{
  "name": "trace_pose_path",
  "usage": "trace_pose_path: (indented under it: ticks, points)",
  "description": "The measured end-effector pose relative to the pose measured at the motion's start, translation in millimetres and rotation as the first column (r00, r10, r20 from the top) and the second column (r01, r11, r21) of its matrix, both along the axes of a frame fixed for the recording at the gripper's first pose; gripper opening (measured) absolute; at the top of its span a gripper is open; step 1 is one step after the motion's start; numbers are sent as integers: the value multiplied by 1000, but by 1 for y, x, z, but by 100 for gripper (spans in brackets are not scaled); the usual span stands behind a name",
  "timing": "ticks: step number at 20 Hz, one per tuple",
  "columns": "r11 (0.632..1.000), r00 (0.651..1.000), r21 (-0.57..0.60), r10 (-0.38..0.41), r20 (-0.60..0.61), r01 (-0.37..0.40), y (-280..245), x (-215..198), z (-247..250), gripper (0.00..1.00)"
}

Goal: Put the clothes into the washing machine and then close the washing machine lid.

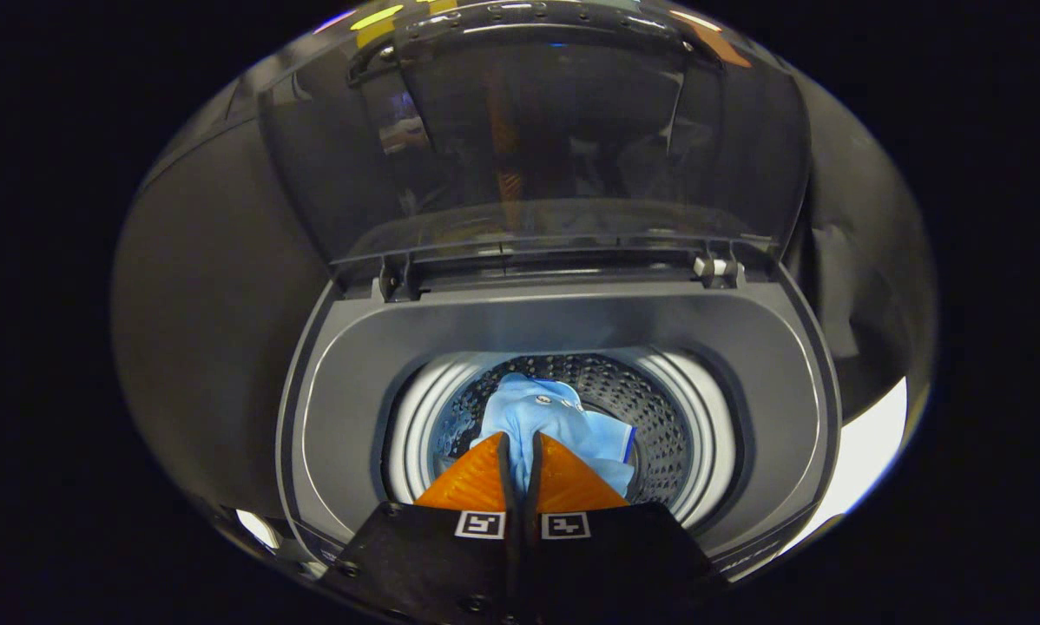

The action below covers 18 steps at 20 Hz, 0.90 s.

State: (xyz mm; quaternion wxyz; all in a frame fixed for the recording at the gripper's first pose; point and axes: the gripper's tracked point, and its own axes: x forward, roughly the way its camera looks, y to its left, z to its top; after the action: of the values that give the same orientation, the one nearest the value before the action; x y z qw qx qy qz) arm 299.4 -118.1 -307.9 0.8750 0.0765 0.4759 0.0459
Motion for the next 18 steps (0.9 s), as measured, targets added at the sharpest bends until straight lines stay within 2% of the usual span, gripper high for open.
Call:
trace_pose_path:
  ticks: [4, 11, 14, 15, 16, 18]
  points:
    - [999, 999, 7, -31, -33, 31, -3, -1, -8, 1]
    - [999, 999, 19, -40, -28, 41, -4, 2, -7, 1]
    - [997, 997, 15, -69, -30, 69, -10, 5, -10, 2]
    - [996, 994, 12, -85, -62, 86, -12, -1, -13, 6]
    - [996, 990, -4, -87, -108, 87, -13, -8, -17, 36]
    - [995, 990, -9, -98, -99, 98, -18, -8, -19, 97]
